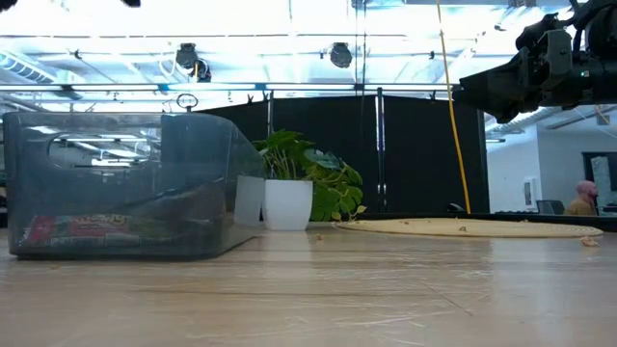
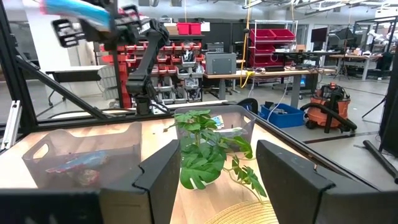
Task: Pick and place Granola Bars by type
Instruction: Put the red granola bar into the bottom left black bin
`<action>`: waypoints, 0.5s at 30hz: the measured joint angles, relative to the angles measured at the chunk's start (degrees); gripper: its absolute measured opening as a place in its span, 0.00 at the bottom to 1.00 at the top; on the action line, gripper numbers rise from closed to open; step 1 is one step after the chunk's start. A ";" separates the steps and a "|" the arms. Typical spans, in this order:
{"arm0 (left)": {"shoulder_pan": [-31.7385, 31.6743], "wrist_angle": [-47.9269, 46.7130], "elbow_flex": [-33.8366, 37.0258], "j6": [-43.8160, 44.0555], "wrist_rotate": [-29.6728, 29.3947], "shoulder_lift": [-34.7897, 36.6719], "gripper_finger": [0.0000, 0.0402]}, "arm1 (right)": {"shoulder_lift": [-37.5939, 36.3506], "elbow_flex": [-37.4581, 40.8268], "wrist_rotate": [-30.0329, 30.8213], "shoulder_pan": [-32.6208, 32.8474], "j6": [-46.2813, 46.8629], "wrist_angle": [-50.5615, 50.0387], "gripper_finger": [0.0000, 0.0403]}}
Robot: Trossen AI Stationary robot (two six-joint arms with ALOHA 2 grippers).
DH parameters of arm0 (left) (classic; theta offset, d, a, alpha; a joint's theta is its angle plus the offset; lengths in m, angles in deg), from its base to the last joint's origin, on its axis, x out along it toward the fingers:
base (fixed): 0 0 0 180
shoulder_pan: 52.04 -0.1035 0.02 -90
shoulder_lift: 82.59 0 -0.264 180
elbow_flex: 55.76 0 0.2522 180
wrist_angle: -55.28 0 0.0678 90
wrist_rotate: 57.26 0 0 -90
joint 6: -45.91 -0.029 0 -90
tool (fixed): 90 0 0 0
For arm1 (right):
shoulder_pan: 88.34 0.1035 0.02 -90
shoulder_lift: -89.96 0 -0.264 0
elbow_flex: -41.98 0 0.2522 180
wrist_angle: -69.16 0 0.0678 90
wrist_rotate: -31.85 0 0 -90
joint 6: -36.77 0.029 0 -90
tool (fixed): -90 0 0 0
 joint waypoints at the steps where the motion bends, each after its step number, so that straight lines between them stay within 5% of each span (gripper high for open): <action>1: -0.72 0.45 1.23 1.00 -1.29 1.02 0.00 | 0.02 0.00 0.00 0.00 0.00 0.00 0.50; 15: -14.51 2.58 11.40 14.44 -4.02 8.94 0.00 | 0.02 0.00 0.00 0.00 0.00 0.00 0.50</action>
